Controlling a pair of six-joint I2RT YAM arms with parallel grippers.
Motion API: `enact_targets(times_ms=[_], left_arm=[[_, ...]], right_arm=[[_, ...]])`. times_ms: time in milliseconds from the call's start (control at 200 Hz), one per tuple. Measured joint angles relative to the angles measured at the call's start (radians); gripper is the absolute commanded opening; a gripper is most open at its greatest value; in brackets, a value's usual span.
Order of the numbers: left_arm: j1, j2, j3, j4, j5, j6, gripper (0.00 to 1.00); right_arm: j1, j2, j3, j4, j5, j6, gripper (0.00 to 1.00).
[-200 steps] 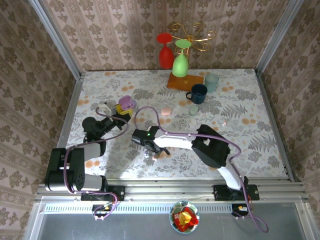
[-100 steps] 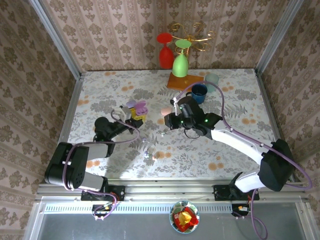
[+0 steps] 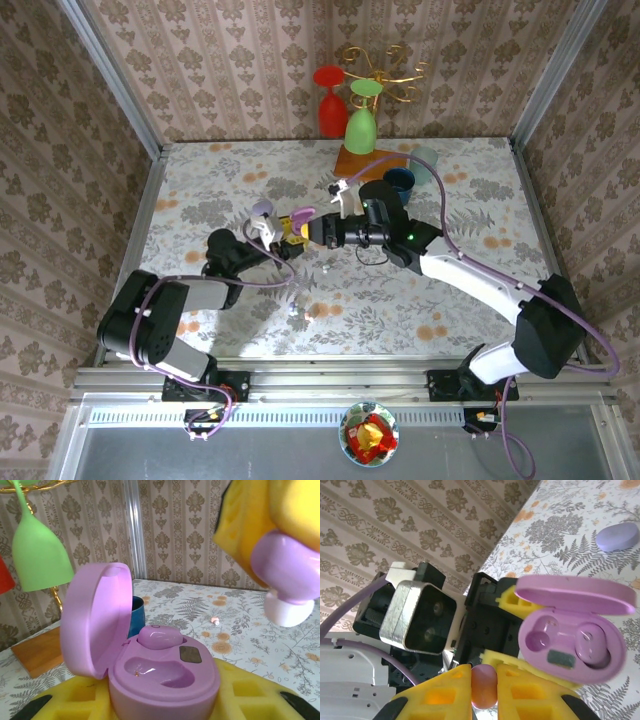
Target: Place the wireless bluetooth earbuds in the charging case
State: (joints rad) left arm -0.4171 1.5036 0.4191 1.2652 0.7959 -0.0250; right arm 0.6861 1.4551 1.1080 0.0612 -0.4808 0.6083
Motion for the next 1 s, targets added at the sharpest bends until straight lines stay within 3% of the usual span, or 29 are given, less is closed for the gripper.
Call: enact_targets(times_ms=[1000], left_arm=[[-0.027, 0.000, 0.030, -0.014, 0.018, 0.003, 0.29]], right_arm=[[-0.019, 0.090, 0.053, -0.019, 0.032, -0.006, 0.16]])
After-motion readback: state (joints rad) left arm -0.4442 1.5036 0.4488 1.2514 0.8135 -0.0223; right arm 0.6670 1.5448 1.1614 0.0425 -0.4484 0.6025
